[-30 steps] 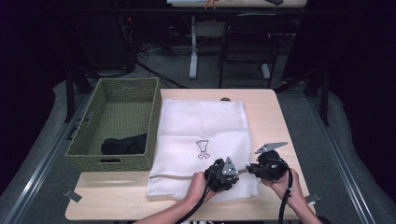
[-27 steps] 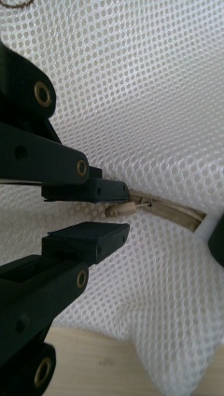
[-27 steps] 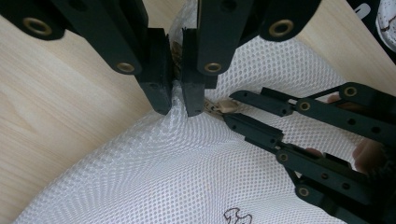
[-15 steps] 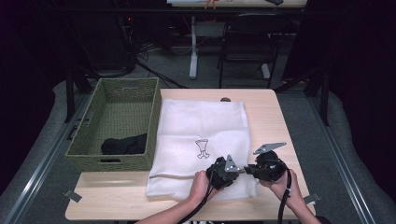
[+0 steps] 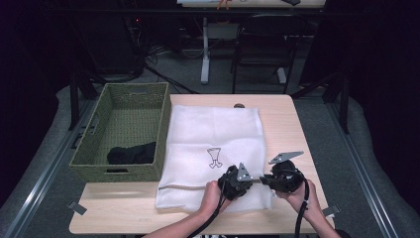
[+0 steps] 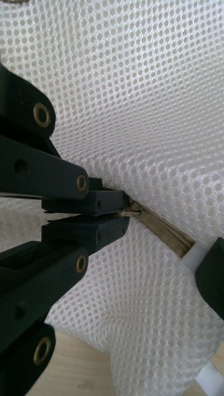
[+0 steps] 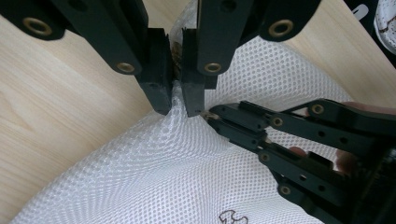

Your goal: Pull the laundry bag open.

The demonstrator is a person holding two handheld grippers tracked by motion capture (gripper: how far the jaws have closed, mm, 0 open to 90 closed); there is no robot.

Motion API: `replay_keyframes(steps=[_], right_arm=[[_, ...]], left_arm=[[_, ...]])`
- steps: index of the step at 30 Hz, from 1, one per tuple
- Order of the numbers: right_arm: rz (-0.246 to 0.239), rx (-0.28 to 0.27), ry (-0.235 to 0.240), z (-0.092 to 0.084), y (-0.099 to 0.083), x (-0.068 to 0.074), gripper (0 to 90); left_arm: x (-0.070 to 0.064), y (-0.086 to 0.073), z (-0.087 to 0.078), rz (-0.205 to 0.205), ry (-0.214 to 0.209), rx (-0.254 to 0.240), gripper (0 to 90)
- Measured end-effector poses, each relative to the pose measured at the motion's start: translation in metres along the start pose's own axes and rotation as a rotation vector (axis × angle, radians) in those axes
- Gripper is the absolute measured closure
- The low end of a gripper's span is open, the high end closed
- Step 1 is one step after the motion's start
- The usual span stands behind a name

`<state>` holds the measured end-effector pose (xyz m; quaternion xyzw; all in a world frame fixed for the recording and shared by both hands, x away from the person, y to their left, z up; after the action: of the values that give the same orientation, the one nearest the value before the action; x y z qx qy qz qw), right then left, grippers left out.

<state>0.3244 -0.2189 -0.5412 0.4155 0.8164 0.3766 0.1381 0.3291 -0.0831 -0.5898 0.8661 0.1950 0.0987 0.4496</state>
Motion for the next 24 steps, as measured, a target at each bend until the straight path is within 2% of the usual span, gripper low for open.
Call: replay_keyframes(steps=[2, 6, 16, 18, 19, 20, 21, 22, 23, 24], right_arm=[[-0.009, 0.003, -0.002, 0.000, -0.001, -0.002, 84.7], [0.012, 0.012, -0.005, 0.000, -0.001, -0.001, 84.8], [-0.011, 0.016, -0.006, 0.001, -0.001, -0.001, 85.1], [0.001, 0.011, 0.005, 0.001, -0.002, -0.001, 85.2], [-0.002, 0.016, -0.015, 0.000, -0.002, -0.002, 85.2], [-0.015, 0.007, -0.022, 0.000, -0.002, -0.004, 85.2], [0.005, 0.004, -0.013, 0.000, -0.001, -0.004, 85.1], [0.009, 0.002, -0.005, 0.000, -0.001, -0.003, 85.1], [-0.021, 0.002, -0.013, 0.000, -0.001, -0.003, 85.1], [-0.022, 0.005, -0.019, 0.000, 0.000, -0.002, 85.1]], left_arm=[[0.000, 0.000, -0.002, 0.007, -0.002, 0.003, 86.8], [0.000, 0.001, -0.006, 0.010, -0.008, 0.012, 86.9], [0.001, 0.000, -0.007, 0.016, -0.017, 0.028, 87.1], [0.002, 0.000, -0.010, 0.023, -0.010, 0.035, 87.1], [0.005, -0.002, -0.011, 0.018, -0.007, 0.042, 87.1], [0.007, -0.004, -0.011, -0.004, -0.013, 0.041, 87.1], [0.008, -0.005, -0.013, -0.025, -0.024, 0.039, 87.1], [0.008, -0.005, -0.013, -0.017, -0.023, 0.038, 87.1], [0.008, -0.005, -0.013, -0.014, -0.021, 0.039, 87.0], [0.008, -0.005, -0.013, -0.017, -0.025, 0.039, 87.1]])
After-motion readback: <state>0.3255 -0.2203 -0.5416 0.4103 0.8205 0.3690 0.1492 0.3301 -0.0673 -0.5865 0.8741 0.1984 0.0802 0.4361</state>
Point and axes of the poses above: each handheld gripper's, and its own axes: z roughly forward along the jaws, y roughly out of its top, x roughly to its left, the point moved 5 cm from there along z, roughly forward along the jaws, and after that the axes turned 10 degrees about -x, right-handed, at the moved point
